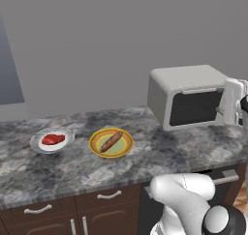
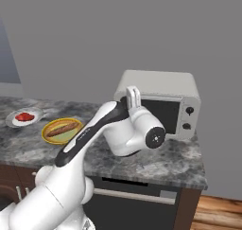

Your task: Open the toaster oven door. Place the baguette on the bottom rack in the toaster oven and place the steak on the top rack.

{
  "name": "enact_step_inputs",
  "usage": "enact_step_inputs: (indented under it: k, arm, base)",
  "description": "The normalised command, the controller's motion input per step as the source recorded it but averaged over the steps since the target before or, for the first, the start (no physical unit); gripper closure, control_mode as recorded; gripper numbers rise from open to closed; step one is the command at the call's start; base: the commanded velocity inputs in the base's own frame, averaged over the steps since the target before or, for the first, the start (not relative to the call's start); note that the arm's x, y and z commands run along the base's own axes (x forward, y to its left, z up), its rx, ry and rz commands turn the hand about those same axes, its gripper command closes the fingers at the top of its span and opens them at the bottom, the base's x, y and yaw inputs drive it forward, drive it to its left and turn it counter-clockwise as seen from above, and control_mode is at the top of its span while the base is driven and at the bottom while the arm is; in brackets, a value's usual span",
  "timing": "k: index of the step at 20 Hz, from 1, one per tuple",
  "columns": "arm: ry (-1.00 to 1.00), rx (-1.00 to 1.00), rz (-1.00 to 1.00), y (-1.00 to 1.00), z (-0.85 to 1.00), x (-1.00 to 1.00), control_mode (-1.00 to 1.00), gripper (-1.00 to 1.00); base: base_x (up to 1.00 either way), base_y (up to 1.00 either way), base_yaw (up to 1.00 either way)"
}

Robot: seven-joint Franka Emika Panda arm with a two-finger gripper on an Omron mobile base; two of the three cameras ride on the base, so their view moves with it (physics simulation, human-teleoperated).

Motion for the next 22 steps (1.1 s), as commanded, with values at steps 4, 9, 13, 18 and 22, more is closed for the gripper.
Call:
enact_step_inputs:
  k: [4, 9, 13, 18, 22]
  arm:
    - [0.00, 0.00, 0.00, 0.00, 0.00, 0.33, -1.00, -1.00]
    - [0.00, 0.00, 0.00, 0.00, -0.01, 0.31, -1.00, -1.00]
    - [-0.02, 0.00, 0.00, 0.00, -0.08, 0.31, -1.00, -1.00]
    - [-0.01, 0.00, 0.00, 0.00, -0.23, 0.31, -1.00, -1.00]
    - [0.00, 0.00, 0.00, 0.00, -0.21, 0.34, -1.00, -1.00]
  base:
    - [0.00, 0.00, 0.00]
    - [0.00, 0.00, 0.00]
    - [0.00, 0.00, 0.00]
    - [0.00, 0.00, 0.00]
    - [0.00, 0.00, 0.00]
